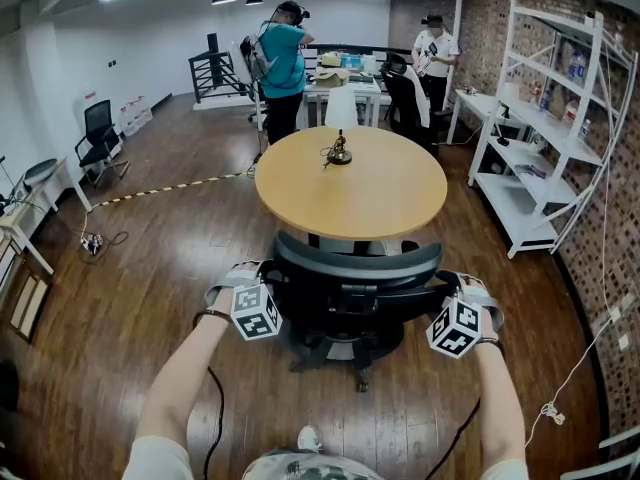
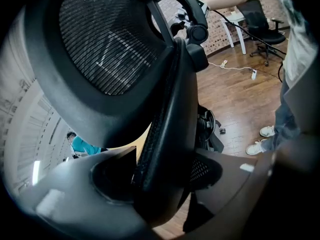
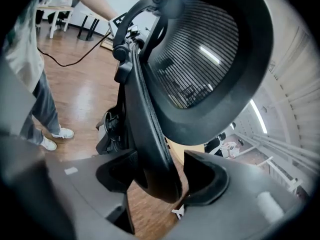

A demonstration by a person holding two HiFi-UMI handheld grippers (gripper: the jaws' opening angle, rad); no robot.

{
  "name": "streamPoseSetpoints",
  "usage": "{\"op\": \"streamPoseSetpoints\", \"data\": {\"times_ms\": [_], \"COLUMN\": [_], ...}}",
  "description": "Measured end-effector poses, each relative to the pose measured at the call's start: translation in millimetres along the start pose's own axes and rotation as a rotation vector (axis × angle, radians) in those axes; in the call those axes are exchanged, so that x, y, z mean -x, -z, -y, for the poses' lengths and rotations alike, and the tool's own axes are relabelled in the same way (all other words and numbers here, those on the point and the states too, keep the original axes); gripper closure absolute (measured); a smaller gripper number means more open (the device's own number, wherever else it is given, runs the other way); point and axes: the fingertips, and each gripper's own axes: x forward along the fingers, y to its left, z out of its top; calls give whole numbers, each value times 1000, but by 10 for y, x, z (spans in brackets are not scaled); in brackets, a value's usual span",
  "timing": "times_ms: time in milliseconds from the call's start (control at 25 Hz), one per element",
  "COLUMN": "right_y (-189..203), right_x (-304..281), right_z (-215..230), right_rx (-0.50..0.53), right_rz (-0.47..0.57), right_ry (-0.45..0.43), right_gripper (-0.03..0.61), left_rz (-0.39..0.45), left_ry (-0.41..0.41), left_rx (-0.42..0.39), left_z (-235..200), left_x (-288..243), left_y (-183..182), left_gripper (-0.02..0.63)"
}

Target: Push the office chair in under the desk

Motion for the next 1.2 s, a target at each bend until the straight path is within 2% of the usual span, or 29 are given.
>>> {"op": "streamPoseSetpoints", "data": {"times_ms": [200,440,760,960,1080,1200], "right_y": [-82,-190,-317,-436,-547,-672], "right_x": [152,381,690,904,1082,1292], "right_z": [38,16,-114,-301,-416,-506], "right_rx": [7,-38,-118,-173,-218,-276], "right_rz": [25,93,159,235,290,347], "right_ry": [51,85,131,148,156,170], "right_gripper": [311,311,311,339,362,388], "left_rz": [-19,17,103,147,200,287], "left_ry": [-58,-120,-205,-209,-219,-220], "left_rx": [29,104,204,262,333,444], "left_z": [-81,-43,108,413,560,666], "left_x": [137,393,851,1107,1300,1500], "left_y": [53,26,-266,-478,-652,-887], "left_gripper": [342,344,352,401,430,453]}}
